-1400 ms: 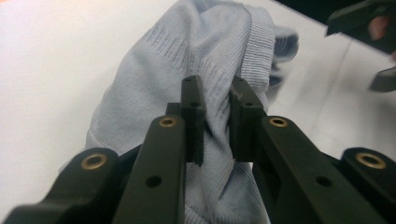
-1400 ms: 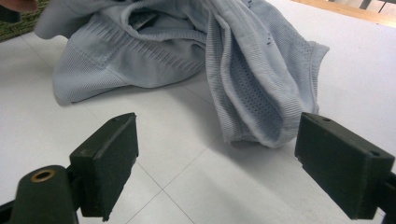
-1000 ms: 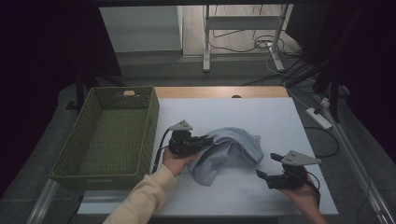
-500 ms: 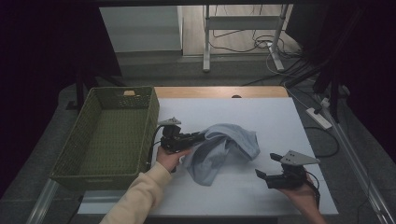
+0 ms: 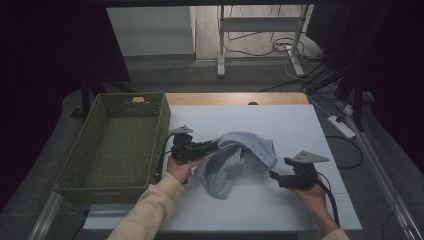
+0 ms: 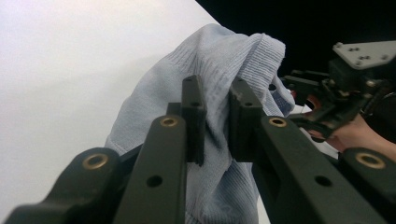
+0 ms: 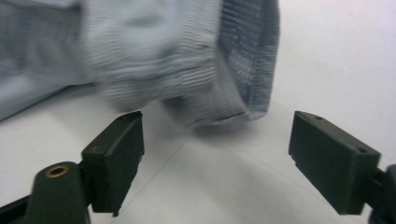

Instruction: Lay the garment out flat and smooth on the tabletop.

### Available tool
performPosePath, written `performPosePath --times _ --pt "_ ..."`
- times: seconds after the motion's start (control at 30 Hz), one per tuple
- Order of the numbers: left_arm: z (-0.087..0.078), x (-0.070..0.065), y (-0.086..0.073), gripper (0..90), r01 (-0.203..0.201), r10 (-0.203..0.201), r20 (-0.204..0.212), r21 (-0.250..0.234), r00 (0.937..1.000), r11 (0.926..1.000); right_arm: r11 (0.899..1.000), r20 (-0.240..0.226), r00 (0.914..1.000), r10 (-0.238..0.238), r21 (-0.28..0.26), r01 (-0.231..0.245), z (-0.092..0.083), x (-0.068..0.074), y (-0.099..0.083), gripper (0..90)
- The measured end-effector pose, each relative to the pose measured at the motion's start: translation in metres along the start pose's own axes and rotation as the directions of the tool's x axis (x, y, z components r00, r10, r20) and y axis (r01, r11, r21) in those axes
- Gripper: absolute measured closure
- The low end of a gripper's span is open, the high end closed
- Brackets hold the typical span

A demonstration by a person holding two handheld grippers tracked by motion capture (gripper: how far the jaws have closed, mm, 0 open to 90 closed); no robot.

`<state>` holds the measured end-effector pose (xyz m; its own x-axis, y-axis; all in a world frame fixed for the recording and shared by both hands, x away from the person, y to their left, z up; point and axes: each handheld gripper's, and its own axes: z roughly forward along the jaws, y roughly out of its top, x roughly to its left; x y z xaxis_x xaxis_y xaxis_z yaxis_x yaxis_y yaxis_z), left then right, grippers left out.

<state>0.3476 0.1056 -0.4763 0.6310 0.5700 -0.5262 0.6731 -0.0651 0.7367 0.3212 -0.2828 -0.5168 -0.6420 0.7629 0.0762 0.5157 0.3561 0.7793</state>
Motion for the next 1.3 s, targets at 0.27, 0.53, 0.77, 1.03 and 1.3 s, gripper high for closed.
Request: performPosePath --times 0.27,0.53,0.77,1.03,1.3 --pt "-0.002 0.002 0.000 78.2 0.003 -0.003 -0.004 -0.002 1.0000 1.0000 0.998 0.004 0.9994 0.034 0.054 -0.034 0.029 -0.003 0.009 27.5" --pt "-0.002 0.003 0.000 78.2 0.002 -0.002 -0.004 0.000 1.0000 1.0000 0.999 -0.002 0.9991 0.043 0.010 -0.043 0.030 -0.007 0.014 74.8" --pt "-0.004 0.004 0.000 78.2 0.004 -0.004 -0.007 -0.003 1.0000 1.0000 0.997 -0.018 0.9977 0.066 -0.048 -0.067 0.017 -0.011 0.019 81.3" --pt "-0.005 0.005 -0.001 78.1 0.008 -0.008 -0.005 -0.009 1.0000 0.9999 0.977 -0.073 0.9905 0.116 -0.173 -0.127 0.000 -0.015 0.024 82.4" --pt "-0.004 0.003 -0.001 78.0 0.004 -0.004 -0.002 -0.007 1.0000 1.0000 0.963 -0.071 0.9901 0.121 -0.234 -0.135 -0.014 -0.019 0.028 83.2"
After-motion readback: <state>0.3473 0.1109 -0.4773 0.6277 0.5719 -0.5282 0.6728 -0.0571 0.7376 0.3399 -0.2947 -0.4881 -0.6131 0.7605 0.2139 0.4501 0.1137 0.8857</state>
